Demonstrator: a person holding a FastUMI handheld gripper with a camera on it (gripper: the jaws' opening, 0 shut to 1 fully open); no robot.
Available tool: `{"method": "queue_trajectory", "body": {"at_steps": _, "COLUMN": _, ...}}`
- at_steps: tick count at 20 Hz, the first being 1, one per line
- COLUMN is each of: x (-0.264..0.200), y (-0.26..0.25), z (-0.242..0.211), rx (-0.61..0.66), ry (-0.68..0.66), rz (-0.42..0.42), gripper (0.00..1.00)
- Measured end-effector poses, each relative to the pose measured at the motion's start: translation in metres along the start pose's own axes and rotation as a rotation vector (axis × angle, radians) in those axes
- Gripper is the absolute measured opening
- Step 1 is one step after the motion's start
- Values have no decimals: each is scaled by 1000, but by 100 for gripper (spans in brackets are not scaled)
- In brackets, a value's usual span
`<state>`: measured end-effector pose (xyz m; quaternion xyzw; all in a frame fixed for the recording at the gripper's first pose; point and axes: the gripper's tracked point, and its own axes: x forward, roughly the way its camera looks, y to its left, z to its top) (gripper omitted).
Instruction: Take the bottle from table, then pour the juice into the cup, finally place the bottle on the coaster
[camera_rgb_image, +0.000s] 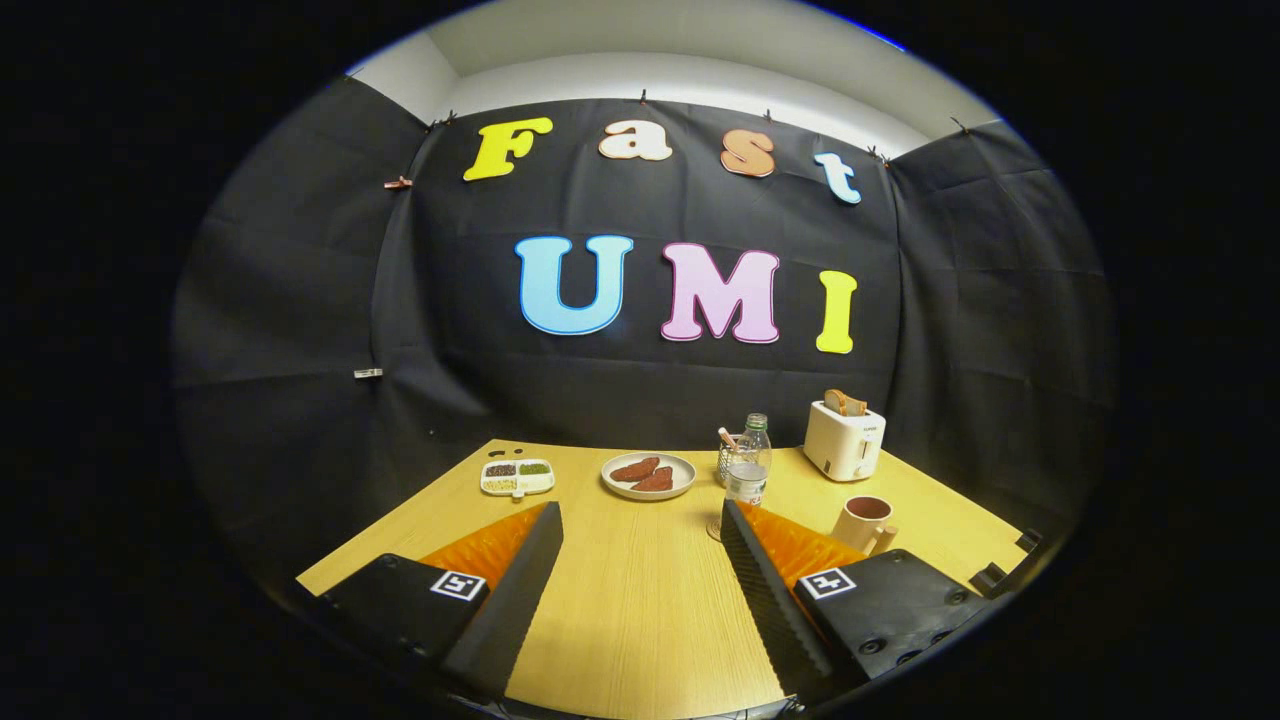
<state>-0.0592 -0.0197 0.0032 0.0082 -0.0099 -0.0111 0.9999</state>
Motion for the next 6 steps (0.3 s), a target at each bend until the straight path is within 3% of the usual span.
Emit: {"method": "queue_trajectory", "body": {"at_steps": 6, "x": 13, "y": 0, "z": -12, "rx": 20, "ry": 13, "rz": 24, "gripper": 97}}
